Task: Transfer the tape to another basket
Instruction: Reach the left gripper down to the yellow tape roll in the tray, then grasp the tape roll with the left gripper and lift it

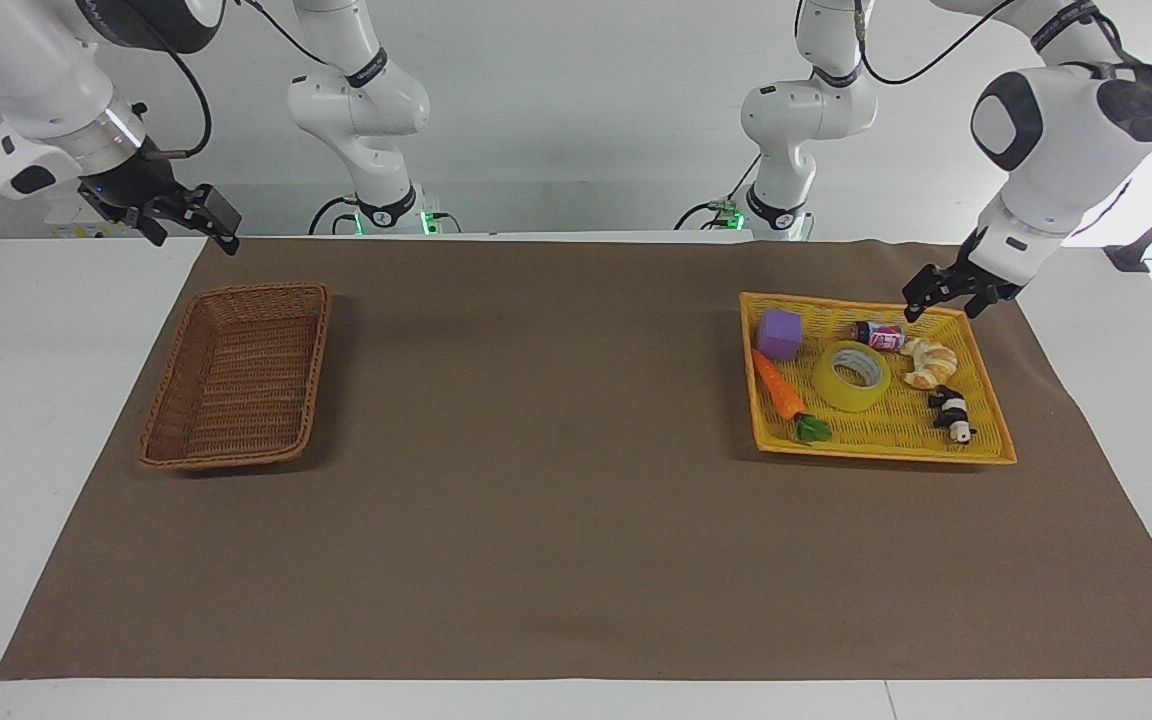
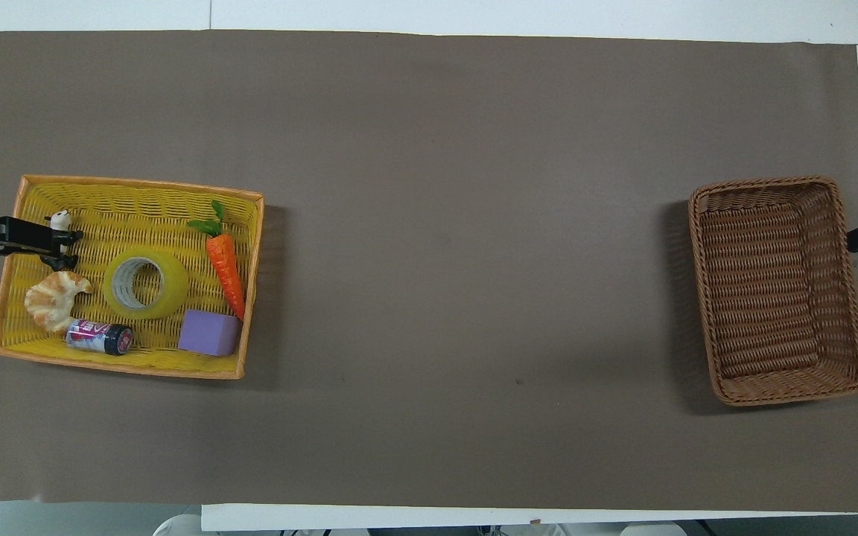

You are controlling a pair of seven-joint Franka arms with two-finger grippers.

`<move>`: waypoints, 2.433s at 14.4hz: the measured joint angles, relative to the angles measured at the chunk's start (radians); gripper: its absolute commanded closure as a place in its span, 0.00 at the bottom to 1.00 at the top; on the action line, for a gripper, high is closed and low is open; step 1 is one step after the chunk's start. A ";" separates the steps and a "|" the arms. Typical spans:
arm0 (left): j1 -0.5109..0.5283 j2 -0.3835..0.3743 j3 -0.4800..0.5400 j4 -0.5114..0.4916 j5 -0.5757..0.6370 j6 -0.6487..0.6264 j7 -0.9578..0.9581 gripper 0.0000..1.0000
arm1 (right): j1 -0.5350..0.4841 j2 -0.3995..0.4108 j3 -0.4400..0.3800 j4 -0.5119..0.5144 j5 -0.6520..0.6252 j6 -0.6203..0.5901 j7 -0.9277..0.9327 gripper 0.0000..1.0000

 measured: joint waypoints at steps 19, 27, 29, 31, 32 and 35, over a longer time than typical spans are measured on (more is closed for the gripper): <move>-0.031 0.175 -0.011 -0.244 0.000 0.397 -0.033 0.48 | 0.000 0.000 0.000 0.000 0.000 0.000 0.000 0.00; -0.031 0.180 -0.003 -0.212 0.000 0.376 -0.045 1.00 | 0.000 0.000 0.000 0.000 0.000 0.000 0.000 0.00; -0.031 0.190 -0.002 -0.136 0.000 0.297 -0.046 1.00 | 0.000 0.000 0.000 0.000 0.000 0.000 0.000 0.00; -0.032 0.193 -0.004 -0.023 0.000 0.167 -0.050 1.00 | 0.000 0.000 0.000 0.000 0.000 0.000 0.000 0.00; -0.036 0.192 -0.006 0.039 0.000 0.096 -0.060 1.00 | 0.000 0.000 0.000 0.000 0.000 0.000 0.000 0.00; -0.104 0.200 -0.010 0.190 -0.039 -0.002 -0.199 1.00 | 0.000 0.000 0.000 0.000 0.000 0.000 0.000 0.00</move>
